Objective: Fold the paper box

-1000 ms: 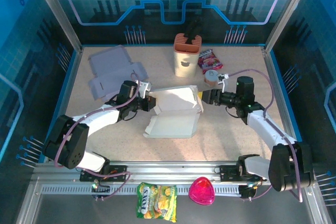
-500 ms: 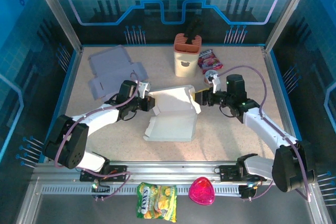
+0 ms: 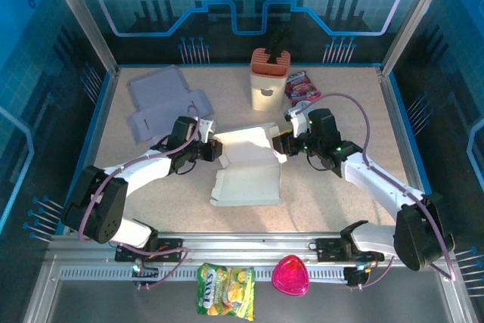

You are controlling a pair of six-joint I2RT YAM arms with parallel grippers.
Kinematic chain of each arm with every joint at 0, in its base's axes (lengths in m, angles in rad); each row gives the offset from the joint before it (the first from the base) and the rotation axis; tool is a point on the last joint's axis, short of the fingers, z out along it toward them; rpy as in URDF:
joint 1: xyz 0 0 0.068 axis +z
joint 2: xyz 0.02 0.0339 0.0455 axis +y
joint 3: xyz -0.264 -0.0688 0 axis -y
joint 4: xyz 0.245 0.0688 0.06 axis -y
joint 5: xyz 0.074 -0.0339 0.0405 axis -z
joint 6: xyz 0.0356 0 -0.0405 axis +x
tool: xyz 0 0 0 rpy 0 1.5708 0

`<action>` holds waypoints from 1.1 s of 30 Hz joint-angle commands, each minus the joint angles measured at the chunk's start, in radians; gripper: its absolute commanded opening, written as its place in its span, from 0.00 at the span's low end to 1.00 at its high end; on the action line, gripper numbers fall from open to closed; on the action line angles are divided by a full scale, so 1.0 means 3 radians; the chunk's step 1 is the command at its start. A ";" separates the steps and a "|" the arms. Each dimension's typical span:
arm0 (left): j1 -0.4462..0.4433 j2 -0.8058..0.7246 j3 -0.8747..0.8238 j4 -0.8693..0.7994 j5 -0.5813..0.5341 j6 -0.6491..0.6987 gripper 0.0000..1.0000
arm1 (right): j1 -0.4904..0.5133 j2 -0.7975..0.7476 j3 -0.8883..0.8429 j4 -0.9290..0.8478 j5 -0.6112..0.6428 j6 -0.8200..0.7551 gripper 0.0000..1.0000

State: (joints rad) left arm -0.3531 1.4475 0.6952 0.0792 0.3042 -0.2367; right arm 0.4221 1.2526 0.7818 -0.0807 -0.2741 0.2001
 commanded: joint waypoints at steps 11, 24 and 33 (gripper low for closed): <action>-0.0034 0.0047 0.0159 0.0102 0.0096 -0.0019 0.00 | 0.0230 0.0199 0.0043 -0.0093 0.0504 -0.0167 0.31; -0.0165 0.0159 0.0270 -0.0091 -0.0281 0.0004 0.00 | 0.0551 0.0580 0.0166 -0.0232 0.1374 -0.0168 0.21; -0.0259 0.0270 0.0320 -0.0170 -0.0567 -0.0030 0.00 | 0.0677 0.0812 0.0196 -0.0121 0.1559 -0.0020 0.27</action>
State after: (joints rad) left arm -0.4137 1.5139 0.7467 -0.0044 0.1349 -0.2337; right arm 0.5961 1.4639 0.8265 -0.0967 0.2024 0.1818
